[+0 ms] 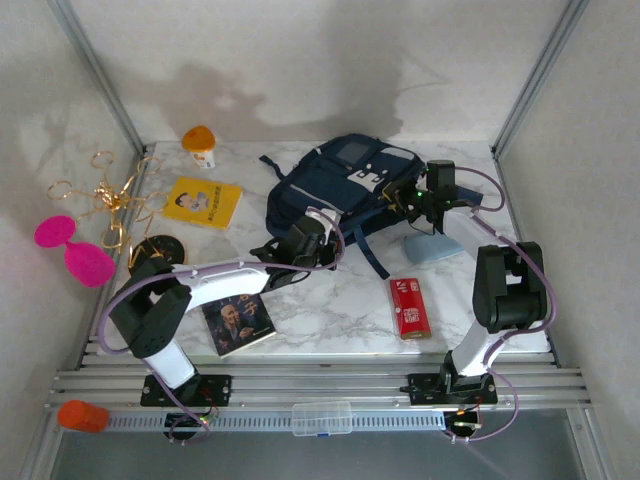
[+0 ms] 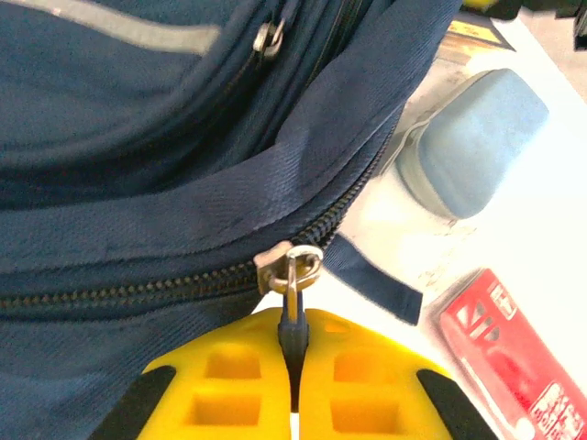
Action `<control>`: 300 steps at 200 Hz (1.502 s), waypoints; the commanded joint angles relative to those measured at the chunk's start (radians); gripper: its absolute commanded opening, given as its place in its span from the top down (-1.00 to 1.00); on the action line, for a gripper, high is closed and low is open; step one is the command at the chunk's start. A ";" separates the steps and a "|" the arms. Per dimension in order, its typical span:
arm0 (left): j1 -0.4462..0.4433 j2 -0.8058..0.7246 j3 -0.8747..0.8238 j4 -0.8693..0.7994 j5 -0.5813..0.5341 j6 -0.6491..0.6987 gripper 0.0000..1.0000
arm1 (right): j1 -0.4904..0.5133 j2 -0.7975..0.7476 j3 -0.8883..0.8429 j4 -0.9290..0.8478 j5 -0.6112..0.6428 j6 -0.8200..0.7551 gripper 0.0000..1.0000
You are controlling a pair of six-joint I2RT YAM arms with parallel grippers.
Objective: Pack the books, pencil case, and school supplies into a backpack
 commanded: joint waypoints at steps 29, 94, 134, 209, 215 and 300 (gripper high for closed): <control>-0.003 0.073 0.102 0.023 0.059 -0.085 1.00 | -0.053 -0.160 -0.091 -0.142 0.018 -0.131 -0.73; -0.014 0.109 0.140 -0.023 0.084 -0.067 1.00 | 0.145 -0.253 -0.336 0.102 -0.030 0.187 -0.87; -0.020 0.105 0.144 -0.022 0.088 -0.058 1.00 | 0.172 -0.132 -0.270 0.209 0.074 0.235 -0.42; -0.020 0.036 0.089 -0.055 0.122 -0.100 1.00 | 0.226 0.079 0.035 0.056 -0.007 -0.057 0.98; -0.020 0.023 0.076 -0.059 0.132 -0.106 1.00 | 0.211 0.077 0.041 0.036 -0.021 -0.093 1.00; 0.013 -0.107 -0.071 -0.188 0.064 -0.074 1.00 | -0.002 0.028 0.128 -0.266 -0.073 -0.438 1.00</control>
